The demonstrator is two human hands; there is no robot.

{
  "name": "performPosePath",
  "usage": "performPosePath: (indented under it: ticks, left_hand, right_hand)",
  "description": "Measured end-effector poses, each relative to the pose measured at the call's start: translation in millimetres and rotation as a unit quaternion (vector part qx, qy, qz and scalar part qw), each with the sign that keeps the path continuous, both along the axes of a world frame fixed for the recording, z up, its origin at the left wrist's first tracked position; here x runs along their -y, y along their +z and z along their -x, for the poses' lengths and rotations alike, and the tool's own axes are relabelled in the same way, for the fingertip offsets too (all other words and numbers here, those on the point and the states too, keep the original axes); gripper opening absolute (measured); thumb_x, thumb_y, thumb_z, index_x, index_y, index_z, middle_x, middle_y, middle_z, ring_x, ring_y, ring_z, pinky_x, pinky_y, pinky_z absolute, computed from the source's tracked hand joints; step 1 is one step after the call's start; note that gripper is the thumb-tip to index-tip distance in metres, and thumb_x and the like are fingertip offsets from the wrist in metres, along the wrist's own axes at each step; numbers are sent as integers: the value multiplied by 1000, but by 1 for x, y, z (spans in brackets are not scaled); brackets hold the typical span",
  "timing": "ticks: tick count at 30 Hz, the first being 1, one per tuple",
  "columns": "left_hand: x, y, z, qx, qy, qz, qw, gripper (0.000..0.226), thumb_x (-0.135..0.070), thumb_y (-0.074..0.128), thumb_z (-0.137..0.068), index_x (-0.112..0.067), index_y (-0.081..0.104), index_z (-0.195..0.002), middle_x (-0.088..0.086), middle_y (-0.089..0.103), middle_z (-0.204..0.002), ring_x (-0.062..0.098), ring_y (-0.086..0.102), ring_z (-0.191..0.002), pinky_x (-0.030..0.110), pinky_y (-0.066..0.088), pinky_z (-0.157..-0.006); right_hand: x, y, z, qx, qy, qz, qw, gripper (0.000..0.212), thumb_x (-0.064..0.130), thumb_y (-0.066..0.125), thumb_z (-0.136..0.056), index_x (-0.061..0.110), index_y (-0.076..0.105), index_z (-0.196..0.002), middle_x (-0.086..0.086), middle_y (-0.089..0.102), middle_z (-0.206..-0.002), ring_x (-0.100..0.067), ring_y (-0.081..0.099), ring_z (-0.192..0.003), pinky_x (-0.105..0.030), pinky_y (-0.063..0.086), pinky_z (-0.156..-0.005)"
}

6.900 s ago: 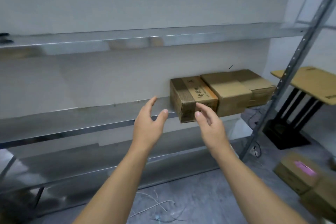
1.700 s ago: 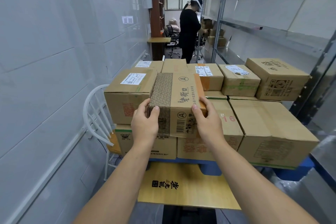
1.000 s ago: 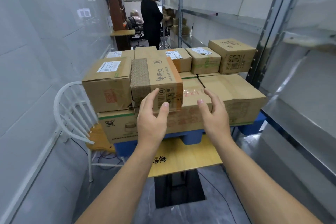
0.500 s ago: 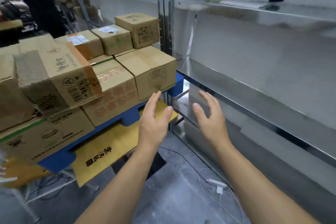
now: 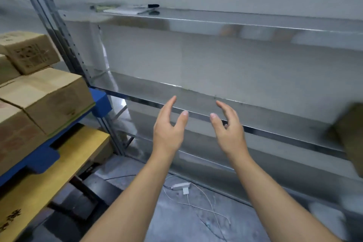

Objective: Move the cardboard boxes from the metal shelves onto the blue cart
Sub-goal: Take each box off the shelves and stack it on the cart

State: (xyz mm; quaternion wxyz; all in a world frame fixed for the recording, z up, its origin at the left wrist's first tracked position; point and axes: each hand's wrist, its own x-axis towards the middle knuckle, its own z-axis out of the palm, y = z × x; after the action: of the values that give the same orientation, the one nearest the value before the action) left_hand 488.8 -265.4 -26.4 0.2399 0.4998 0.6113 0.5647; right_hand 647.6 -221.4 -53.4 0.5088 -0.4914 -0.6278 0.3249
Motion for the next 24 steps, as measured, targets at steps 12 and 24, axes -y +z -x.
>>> performPosePath:
  ticks: [12, 24]
  left_hand:
    - [-16, -3, -257, 45, -164, -16, 985, 49, -31, 62, -96, -35, 47, -142, -25, 46, -139, -3, 40, -135, 28, 32, -115]
    - [-22, -18, -420, 35, -308, 13, 951, 51, -34, 63, -93, -32, 48, -142, -20, 48, -137, -1, 43, -132, 19, 31, -107]
  right_hand:
    - [50, 7, -264, 20, -180, -10, 983, 49, 44, 53, -88, 28, 56, -134, 5, 52, -140, -5, 45, -131, -34, 36, -113]
    - [102, 1, -414, 5, -327, 24, 945, 41, 41, 55, -94, 31, 53, -134, 9, 49, -136, -8, 44, -130, -30, 36, -111]
